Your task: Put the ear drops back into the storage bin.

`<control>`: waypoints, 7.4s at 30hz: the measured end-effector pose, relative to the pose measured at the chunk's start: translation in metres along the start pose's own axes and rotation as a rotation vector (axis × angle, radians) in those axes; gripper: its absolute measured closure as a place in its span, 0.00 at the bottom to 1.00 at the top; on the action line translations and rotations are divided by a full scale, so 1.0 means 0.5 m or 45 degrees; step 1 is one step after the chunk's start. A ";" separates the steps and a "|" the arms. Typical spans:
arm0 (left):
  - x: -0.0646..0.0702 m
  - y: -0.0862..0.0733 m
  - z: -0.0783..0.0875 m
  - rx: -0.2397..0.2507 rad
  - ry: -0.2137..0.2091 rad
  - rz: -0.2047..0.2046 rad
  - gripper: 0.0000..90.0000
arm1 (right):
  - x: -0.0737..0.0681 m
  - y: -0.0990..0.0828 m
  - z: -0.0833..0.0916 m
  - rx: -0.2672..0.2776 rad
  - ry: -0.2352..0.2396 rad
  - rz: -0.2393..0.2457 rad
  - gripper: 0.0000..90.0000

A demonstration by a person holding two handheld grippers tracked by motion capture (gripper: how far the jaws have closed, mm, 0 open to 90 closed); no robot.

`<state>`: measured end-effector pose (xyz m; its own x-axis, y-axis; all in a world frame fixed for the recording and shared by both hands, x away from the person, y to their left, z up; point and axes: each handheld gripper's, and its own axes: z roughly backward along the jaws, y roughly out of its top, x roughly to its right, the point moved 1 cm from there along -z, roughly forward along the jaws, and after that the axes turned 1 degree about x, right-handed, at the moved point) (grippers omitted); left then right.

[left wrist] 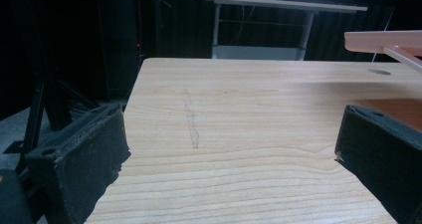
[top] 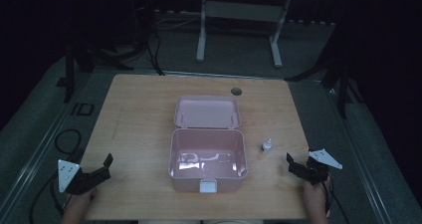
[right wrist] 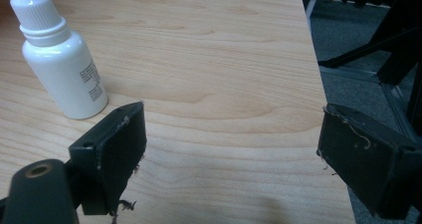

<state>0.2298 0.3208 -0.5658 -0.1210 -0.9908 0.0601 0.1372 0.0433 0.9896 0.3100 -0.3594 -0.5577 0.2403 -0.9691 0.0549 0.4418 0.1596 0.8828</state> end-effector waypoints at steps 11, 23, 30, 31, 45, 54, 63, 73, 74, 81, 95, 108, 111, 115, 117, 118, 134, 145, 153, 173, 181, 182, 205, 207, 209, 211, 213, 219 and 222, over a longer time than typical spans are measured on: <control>0.000 0.000 0.000 0.002 -0.002 -0.001 0.00 | 0.000 -0.001 -0.001 -0.045 0.066 -0.010 0.14; 0.001 0.000 0.000 0.003 -0.005 -0.008 0.00 | -0.006 0.004 -0.007 -0.260 0.381 0.083 0.12; 0.001 0.000 0.000 0.003 -0.007 -0.006 0.00 | -0.014 0.021 0.004 -0.527 0.377 0.257 0.12; 0.001 0.000 0.000 0.003 -0.007 -0.007 0.00 | -0.014 0.021 0.004 -0.527 0.377 0.257 0.12; 0.001 0.000 0.001 0.004 -0.005 -0.011 0.00 | -0.028 0.052 0.028 -1.137 0.440 0.485 0.12; 0.001 0.000 0.001 0.003 -0.006 -0.008 0.00 | -0.045 0.051 0.033 -1.416 0.452 0.621 0.14; 0.001 0.000 0.000 0.004 -0.008 -0.009 0.00 | -0.055 0.064 0.023 -1.586 0.469 0.655 0.14; 0.001 0.000 0.000 0.004 -0.008 -0.008 0.00 | -0.065 0.094 0.009 -1.541 0.485 0.693 0.12; 0.001 0.000 0.000 0.004 -0.009 -0.008 0.00 | -0.067 0.096 0.006 -1.540 0.489 0.705 0.12; 0.001 0.000 0.000 0.003 -0.010 -0.007 0.00 | -0.073 0.126 -0.026 -1.456 0.467 0.718 0.14; 0.000 0.000 0.000 0.005 -0.014 -0.008 0.00 | -0.093 0.205 -0.095 -1.368 0.470 0.640 0.15; 0.000 0.000 0.001 0.005 -0.017 -0.008 0.00 | -0.126 0.229 -0.151 -1.337 0.502 0.594 0.15; 0.000 0.000 0.000 0.005 -0.017 -0.007 0.00 | -0.136 0.229 -0.162 -1.338 0.509 0.602 0.16; 0.000 0.000 0.001 0.006 -0.019 -0.009 0.00 | -0.148 0.228 -0.174 -1.341 0.529 0.613 0.18; 0.001 0.000 0.001 0.005 -0.019 -0.011 0.00 | -0.157 0.228 -0.183 -1.342 0.527 0.622 0.20; 0.001 0.000 0.001 0.006 -0.018 -0.010 0.00 | -0.157 0.228 -0.183 -1.342 0.527 0.622 0.20; 0.001 0.000 0.001 0.006 -0.020 -0.012 0.00 | -0.174 0.228 -0.224 -1.311 0.508 0.699 0.61; 0.001 0.000 0.001 0.005 -0.020 -0.012 0.00 | -0.191 0.226 -0.217 -1.321 0.539 0.843 0.66; 0.001 0.000 0.001 0.005 -0.019 -0.012 0.00 | -0.201 0.230 -0.174 -1.260 0.695 1.026 0.66; 0.001 0.000 0.001 0.004 -0.017 -0.012 0.00 | -0.249 0.189 -0.075 -1.201 0.933 1.518 0.66; 0.001 0.000 0.000 0.004 -0.016 -0.011 0.00 | -0.246 0.187 -0.062 -1.248 0.902 1.575 0.66; 0.001 0.000 0.000 0.003 -0.015 -0.012 0.00 | -0.246 0.189 -0.060 -1.252 0.897 1.572 0.66; 0.001 0.000 0.000 0.001 -0.012 -0.009 0.00 | -0.271 0.264 0.023 -1.189 0.923 1.547 0.66; 0.001 0.000 0.000 0.001 -0.011 -0.011 0.00 | -0.276 0.272 0.030 -1.184 0.927 1.547 0.66; 0.001 0.000 0.000 -0.001 -0.010 -0.013 0.00 | -0.279 0.276 0.034 -1.183 0.927 1.544 0.66; 0.001 0.000 0.000 -0.001 -0.011 -0.013 0.00 | -0.285 0.290 0.041 -1.175 0.918 1.558 0.66; 0.001 0.000 0.000 -0.001 -0.011 -0.012 0.00 | -0.290 0.298 0.044 -1.173 0.906 1.561 0.66; 0.001 0.000 0.000 -0.001 -0.011 -0.010 0.00 | -0.306 0.322 0.056 -1.156 0.908 1.574 0.66; 0.001 0.000 0.000 0.002 -0.013 -0.009 0.00 | -0.315 0.337 0.059 -1.146 0.898 1.583 0.66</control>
<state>0.2297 0.3203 -0.5658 -0.1316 -0.9898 0.0546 0.1346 0.0368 0.9902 0.3211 -0.1855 -0.4040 0.9983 0.0439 0.0385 -0.0410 0.9965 -0.0727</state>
